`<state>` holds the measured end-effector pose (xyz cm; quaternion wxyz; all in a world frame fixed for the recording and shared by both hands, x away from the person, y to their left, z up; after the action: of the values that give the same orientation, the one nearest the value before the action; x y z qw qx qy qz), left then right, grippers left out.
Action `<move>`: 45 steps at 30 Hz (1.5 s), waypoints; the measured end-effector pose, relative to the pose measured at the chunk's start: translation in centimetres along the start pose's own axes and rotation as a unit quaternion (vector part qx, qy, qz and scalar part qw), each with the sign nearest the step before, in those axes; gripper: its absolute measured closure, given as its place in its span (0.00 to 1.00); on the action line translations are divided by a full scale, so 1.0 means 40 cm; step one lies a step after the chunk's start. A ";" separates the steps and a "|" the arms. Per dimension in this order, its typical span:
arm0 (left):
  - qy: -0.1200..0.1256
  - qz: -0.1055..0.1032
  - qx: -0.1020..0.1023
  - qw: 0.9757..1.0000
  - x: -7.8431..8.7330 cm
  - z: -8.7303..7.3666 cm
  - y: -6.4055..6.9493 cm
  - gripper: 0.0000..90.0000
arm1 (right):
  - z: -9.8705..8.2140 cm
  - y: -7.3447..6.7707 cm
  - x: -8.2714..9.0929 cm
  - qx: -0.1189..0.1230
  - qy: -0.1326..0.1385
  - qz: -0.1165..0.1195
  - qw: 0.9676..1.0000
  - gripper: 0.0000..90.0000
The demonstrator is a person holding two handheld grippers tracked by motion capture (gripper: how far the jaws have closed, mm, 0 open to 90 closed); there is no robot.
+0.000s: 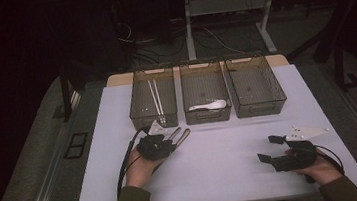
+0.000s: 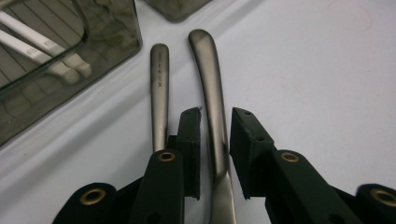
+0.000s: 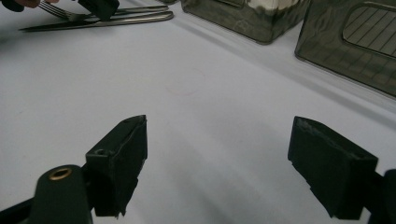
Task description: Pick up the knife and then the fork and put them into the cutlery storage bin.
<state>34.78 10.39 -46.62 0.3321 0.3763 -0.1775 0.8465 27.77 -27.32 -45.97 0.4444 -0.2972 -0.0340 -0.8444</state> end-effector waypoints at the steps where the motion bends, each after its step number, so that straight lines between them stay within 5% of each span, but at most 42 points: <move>1: -0.001 -0.003 0.001 1.000 -0.001 -0.001 0.001 0.82 | 0.000 0.000 0.000 0.000 0.000 0.000 1.000 0.22; 18: -0.028 0.015 -0.020 0.999 -0.001 -0.010 0.018 0.85 | 0.000 -0.001 0.001 0.002 -0.001 -0.001 1.000 0.22; 24: -0.033 0.011 -0.002 0.999 -0.001 -0.010 0.015 0.88 | 0.000 -0.002 0.000 0.003 0.000 0.000 1.000 0.22; 32: -0.030 0.016 -0.003 0.999 0.000 -0.009 0.020 0.88 | 0.000 -0.002 0.001 0.004 -0.001 0.000 1.000 0.22; 45: -0.029 -0.015 -0.019 0.999 0.017 -0.010 0.051 0.88 | 0.002 -0.002 0.003 -0.005 -0.003 0.003 1.000 0.22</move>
<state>32.81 9.43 -46.46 0.3466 0.3969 -0.1979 0.8266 27.70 -27.33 -45.83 0.4457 -0.3024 -0.0303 -0.8420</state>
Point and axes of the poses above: each handheld gripper's, and its own axes: x roughly backward along the jaws, z roughly out of its top, y roughly to its right, the point moved 4 cm from there along -x, roughly forward along the jaws, and after that the axes turned 8 degrees about z, right-handed, at the moved point
